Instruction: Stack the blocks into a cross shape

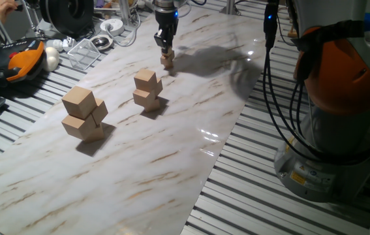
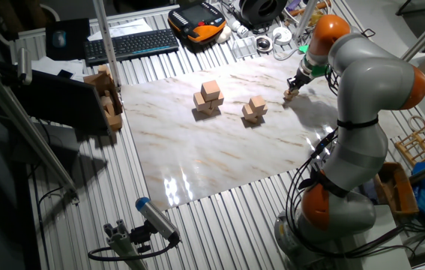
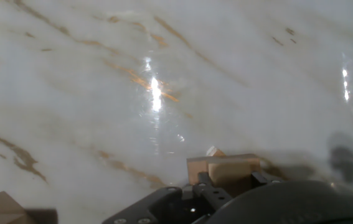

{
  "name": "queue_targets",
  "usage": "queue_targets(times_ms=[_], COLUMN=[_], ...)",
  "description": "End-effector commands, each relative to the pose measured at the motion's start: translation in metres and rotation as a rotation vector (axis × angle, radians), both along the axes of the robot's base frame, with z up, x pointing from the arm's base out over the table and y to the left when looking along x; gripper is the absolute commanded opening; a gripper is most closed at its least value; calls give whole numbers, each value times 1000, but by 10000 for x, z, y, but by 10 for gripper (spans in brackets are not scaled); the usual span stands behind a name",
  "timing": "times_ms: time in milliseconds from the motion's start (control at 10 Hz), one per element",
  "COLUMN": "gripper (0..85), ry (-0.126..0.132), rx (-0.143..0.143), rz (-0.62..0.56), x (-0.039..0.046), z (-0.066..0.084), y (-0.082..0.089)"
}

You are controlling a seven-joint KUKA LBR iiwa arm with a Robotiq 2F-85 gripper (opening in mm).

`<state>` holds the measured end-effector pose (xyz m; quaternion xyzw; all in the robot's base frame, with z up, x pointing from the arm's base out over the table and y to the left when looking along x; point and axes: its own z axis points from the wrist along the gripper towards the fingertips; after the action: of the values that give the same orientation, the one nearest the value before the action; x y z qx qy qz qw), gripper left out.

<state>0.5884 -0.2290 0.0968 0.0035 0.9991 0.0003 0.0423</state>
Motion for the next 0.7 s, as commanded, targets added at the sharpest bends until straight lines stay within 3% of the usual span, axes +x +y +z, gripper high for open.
queue_targets(times_ms=[0, 500, 600], gripper=[340, 340, 510], ry=[0, -3, -5], rx=[0, 2, 1], rz=[0, -11, -11], x=[0, -4, -5], z=[-1, -3, -4], y=[0, -1, -1])
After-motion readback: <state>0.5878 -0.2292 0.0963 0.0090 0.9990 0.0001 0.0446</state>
